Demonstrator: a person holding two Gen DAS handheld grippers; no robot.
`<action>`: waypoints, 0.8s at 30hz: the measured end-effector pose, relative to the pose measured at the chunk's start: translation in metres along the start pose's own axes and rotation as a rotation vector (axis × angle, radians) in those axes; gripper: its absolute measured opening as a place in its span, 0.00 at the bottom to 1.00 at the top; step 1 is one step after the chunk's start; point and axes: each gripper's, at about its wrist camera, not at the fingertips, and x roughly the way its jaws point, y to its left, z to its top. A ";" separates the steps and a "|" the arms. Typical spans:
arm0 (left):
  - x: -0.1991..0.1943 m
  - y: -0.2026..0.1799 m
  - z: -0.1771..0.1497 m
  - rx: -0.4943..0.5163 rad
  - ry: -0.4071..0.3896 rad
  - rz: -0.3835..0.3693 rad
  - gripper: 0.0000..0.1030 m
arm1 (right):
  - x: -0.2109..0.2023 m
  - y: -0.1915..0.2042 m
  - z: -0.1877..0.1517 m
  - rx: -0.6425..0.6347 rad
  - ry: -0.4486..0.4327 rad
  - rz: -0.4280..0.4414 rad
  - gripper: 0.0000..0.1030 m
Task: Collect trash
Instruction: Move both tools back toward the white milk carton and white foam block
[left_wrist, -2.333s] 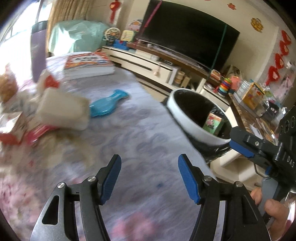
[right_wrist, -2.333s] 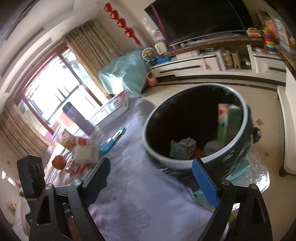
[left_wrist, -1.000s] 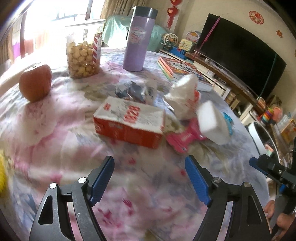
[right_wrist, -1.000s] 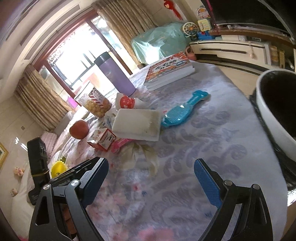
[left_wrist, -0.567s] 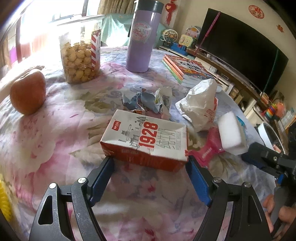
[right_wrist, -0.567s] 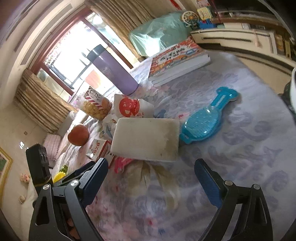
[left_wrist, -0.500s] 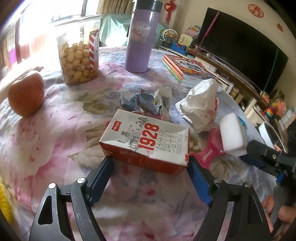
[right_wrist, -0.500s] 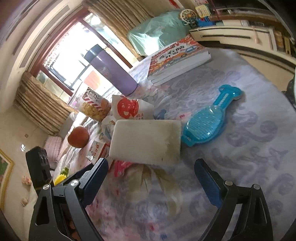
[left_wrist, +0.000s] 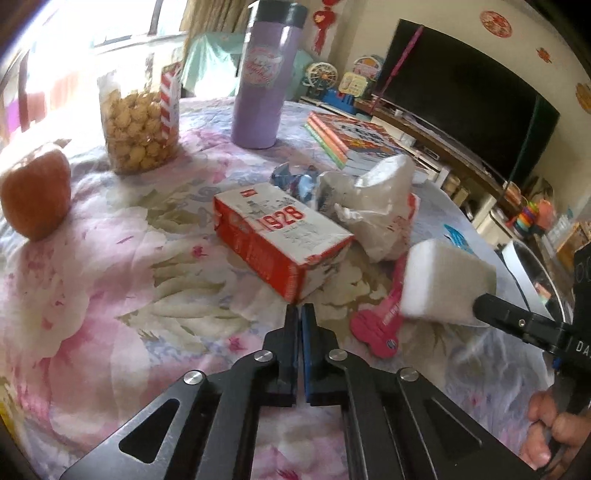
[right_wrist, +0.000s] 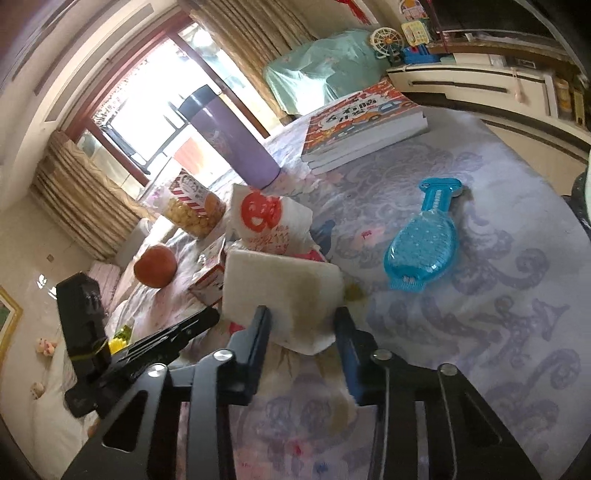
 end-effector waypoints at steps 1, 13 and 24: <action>-0.002 -0.002 -0.001 0.010 -0.003 0.000 0.00 | -0.002 0.001 -0.002 -0.005 0.004 0.005 0.31; -0.015 0.005 0.004 -0.074 -0.027 0.017 0.52 | -0.011 0.011 -0.011 -0.109 0.021 -0.006 0.86; 0.024 -0.011 0.036 -0.105 0.025 0.089 0.75 | 0.023 0.014 0.001 -0.261 0.148 0.013 0.86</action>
